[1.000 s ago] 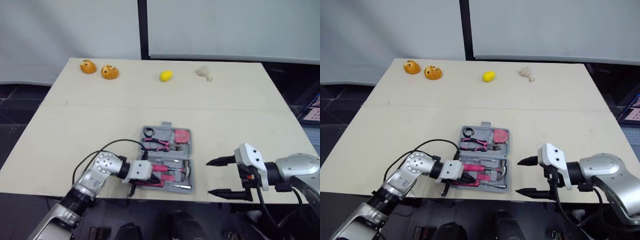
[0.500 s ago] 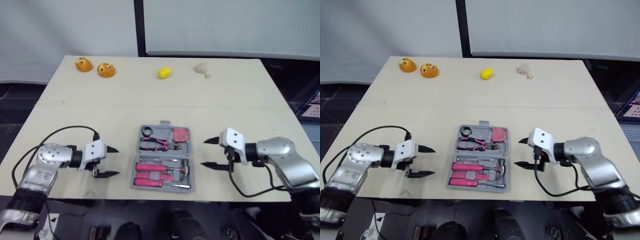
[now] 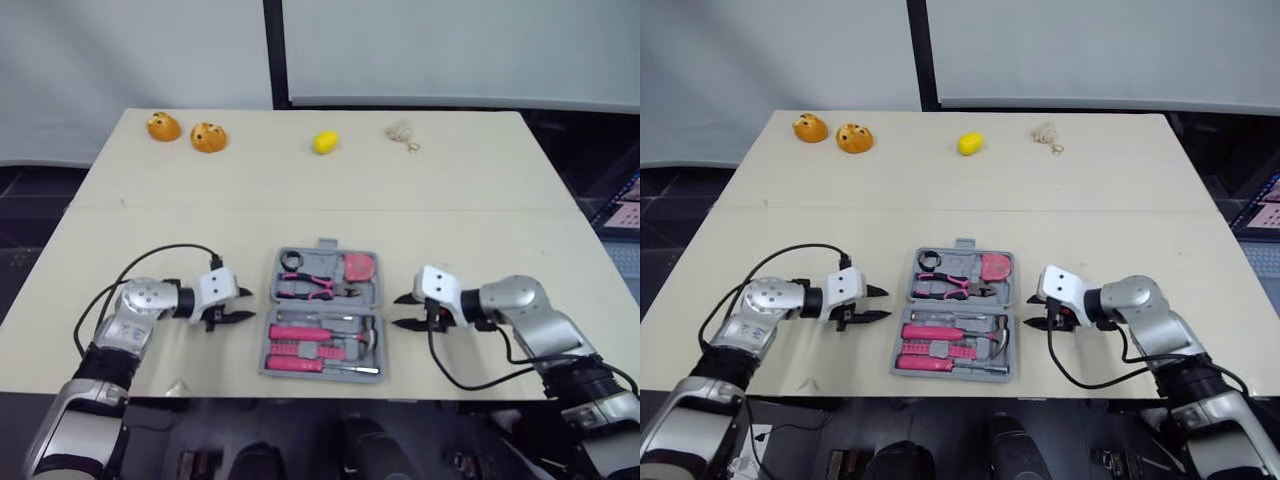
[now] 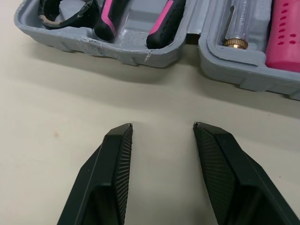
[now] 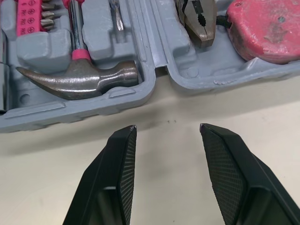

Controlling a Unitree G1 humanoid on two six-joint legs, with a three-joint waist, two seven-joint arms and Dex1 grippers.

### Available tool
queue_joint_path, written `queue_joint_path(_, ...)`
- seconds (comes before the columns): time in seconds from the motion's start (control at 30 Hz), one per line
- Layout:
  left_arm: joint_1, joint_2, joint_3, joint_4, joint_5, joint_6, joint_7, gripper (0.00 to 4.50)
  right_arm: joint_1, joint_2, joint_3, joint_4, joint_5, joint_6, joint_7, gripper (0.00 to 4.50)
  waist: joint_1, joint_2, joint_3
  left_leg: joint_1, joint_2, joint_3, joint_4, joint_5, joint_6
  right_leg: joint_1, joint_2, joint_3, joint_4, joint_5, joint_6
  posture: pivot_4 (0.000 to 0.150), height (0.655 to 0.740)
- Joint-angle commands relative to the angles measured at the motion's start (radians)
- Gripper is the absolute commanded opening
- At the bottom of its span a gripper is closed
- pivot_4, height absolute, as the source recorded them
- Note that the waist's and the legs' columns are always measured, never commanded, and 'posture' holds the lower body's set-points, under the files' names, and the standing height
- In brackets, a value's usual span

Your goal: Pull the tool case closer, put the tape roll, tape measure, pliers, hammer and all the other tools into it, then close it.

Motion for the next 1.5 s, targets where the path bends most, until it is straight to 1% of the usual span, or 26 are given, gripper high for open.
queue_joint_path(0.03,-0.002,-0.017,-0.017,0.023,0.030,-0.003,0.025,2.26,-0.014,0.020,0.008,0.006,-0.025,-0.027,-0.011,2.30,0.002,0.000,0.000,0.000,0.000,0.000,0.000,0.000,0.000,0.000,0.000,0.000,0.000,0.000,0.000,0.150,0.7400)
queue_joint_path(0.17,-0.006,-0.035,-0.026,0.025,0.037,-0.016,0.030,2.26,-0.022,0.049,0.012,0.027,-0.046,-0.034,-0.020,2.30,0.003,0.000,0.000,0.000,0.000,0.000,0.000,0.000,0.000,0.000,-0.001,0.000,0.000,0.000,0.000,0.150,0.7400)
queue_joint_path(0.23,-0.005,-0.046,-0.030,0.018,0.035,-0.015,0.025,1.72,-0.028,0.066,0.016,0.036,-0.055,-0.035,-0.027,1.75,0.002,0.000,0.000,0.000,0.000,0.000,0.000,0.000,0.000,0.000,-0.001,0.000,0.000,0.000,0.000,0.150,0.7400)
queue_joint_path(0.27,-0.002,-0.055,-0.037,0.005,0.035,-0.007,0.020,1.39,-0.032,0.075,0.021,0.043,-0.065,-0.040,-0.032,1.41,0.001,0.000,0.000,0.000,0.000,0.000,0.000,0.000,0.000,0.000,-0.001,0.000,0.000,0.000,0.000,0.150,0.7400)
queue_joint_path(0.33,0.000,-0.067,-0.044,-0.011,0.037,0.005,0.013,0.40,-0.037,0.087,0.025,0.054,-0.077,-0.046,-0.037,0.43,0.002,0.000,0.000,0.000,0.000,0.000,0.000,0.000,0.000,0.000,-0.001,0.000,0.000,0.000,0.000,0.150,0.7400)
queue_joint_path(0.37,0.001,-0.073,-0.047,-0.019,0.038,0.011,0.011,0.06,-0.040,0.092,0.026,0.058,-0.079,-0.046,-0.039,0.04,0.002,0.000,0.000,0.000,0.000,0.000,0.000,0.000,0.000,0.000,-0.001,0.000,0.000,0.000,0.000,0.150,0.7400)
queue_joint_path(0.63,0.020,-0.114,-0.067,-0.090,0.043,0.074,0.009,0.06,-0.054,0.136,0.023,0.053,-0.079,-0.032,-0.055,0.04,-0.002,0.000,0.000,0.000,0.000,0.000,0.000,0.000,0.000,0.000,0.000,0.000,0.000,0.000,0.000,0.150,0.7400)
queue_joint_path(0.87,0.081,-0.106,-0.059,-0.225,0.026,0.170,-0.002,0.06,-0.036,0.146,0.014,-0.006,-0.054,0.001,-0.049,0.04,-0.006,0.000,0.000,0.000,0.000,0.000,-0.001,0.000,0.000,0.000,0.000,0.000,0.000,0.000,0.000,0.150,0.7400)
queue_joint_path(1.17,0.172,-0.088,-0.046,-0.394,0.021,0.280,0.006,0.06,0.041,0.138,0.006,-0.117,-0.034,0.054,-0.040,0.04,-0.012,0.001,0.000,0.000,0.000,0.000,-0.002,0.000,0.000,-0.001,0.000,0.000,0.000,0.000,0.000,0.150,0.7400)
queue_joint_path(1.27,0.198,-0.092,-0.052,-0.432,0.023,0.303,0.011,0.06,0.063,0.130,0.003,-0.143,-0.035,0.064,-0.035,0.04,-0.016,0.000,0.000,0.000,0.000,0.000,-0.002,0.000,0.000,-0.001,0.000,0.000,0.000,0.000,0.000,0.150,0.7400)
queue_joint_path(1.5,0.217,-0.097,-0.049,-0.465,0.025,0.336,0.031,0.06,0.054,0.133,-0.003,-0.122,-0.046,0.060,-0.049,0.04,-0.024,0.000,0.000,0.000,0.000,0.000,-0.002,0.000,0.000,0.000,0.000,0.001,0.000,0.000,0.000,0.150,0.7400)
